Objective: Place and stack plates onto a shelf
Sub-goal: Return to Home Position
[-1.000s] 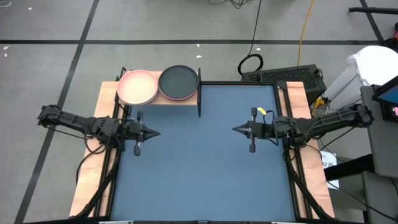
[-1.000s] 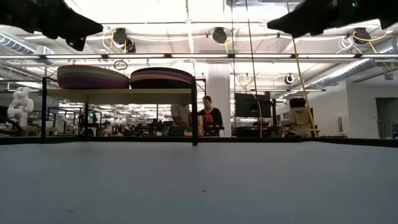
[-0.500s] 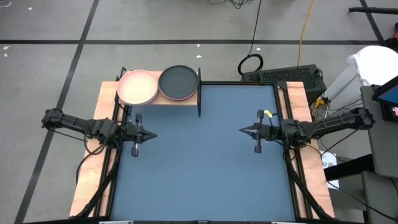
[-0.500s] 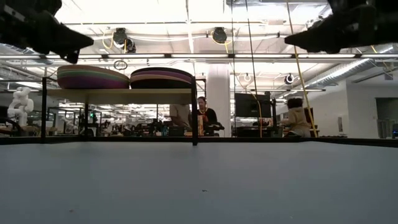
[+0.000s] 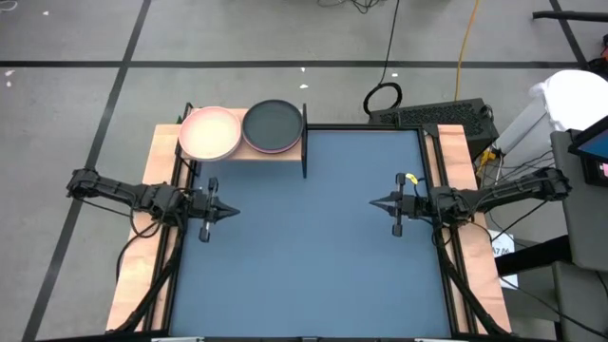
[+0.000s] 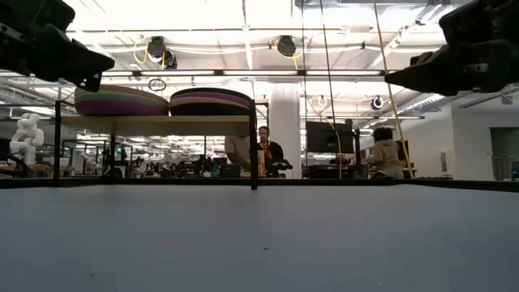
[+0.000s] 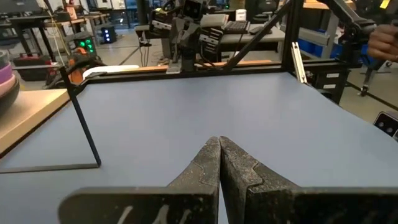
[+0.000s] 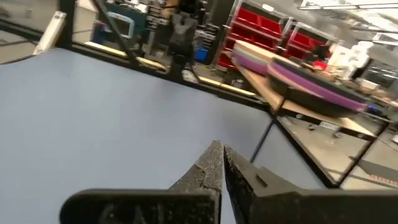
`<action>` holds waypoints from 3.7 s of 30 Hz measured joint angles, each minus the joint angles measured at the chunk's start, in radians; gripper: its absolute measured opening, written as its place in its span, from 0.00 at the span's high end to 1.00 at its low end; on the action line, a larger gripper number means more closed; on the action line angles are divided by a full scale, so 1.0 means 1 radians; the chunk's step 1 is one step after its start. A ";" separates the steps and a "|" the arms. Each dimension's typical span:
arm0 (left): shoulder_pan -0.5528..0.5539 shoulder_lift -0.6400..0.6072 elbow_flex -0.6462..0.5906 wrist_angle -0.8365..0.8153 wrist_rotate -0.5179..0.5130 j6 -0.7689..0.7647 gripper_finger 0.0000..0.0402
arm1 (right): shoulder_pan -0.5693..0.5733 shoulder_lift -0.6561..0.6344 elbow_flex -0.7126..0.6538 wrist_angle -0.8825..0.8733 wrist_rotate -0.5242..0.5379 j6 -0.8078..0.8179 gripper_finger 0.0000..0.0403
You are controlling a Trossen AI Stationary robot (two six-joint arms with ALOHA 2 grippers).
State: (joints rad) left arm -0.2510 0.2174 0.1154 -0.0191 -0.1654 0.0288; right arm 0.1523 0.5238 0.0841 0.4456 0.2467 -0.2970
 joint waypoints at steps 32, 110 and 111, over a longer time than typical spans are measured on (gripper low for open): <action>0.051 -0.101 -0.106 0.060 0.069 0.037 0.99 | -0.084 -0.063 -0.031 -0.059 -0.253 0.127 1.00; 0.085 -0.101 -0.104 0.047 0.025 0.014 0.99 | -0.114 -0.520 -0.070 -0.432 -0.349 0.227 1.00; 0.085 -0.101 -0.104 0.047 0.025 0.014 0.99 | -0.111 -0.515 -0.070 -0.430 -0.353 0.221 1.00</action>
State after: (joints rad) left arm -0.1658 0.1165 0.0109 0.0280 -0.1402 0.0433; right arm 0.0413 0.0084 0.0144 0.0154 -0.1062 -0.0763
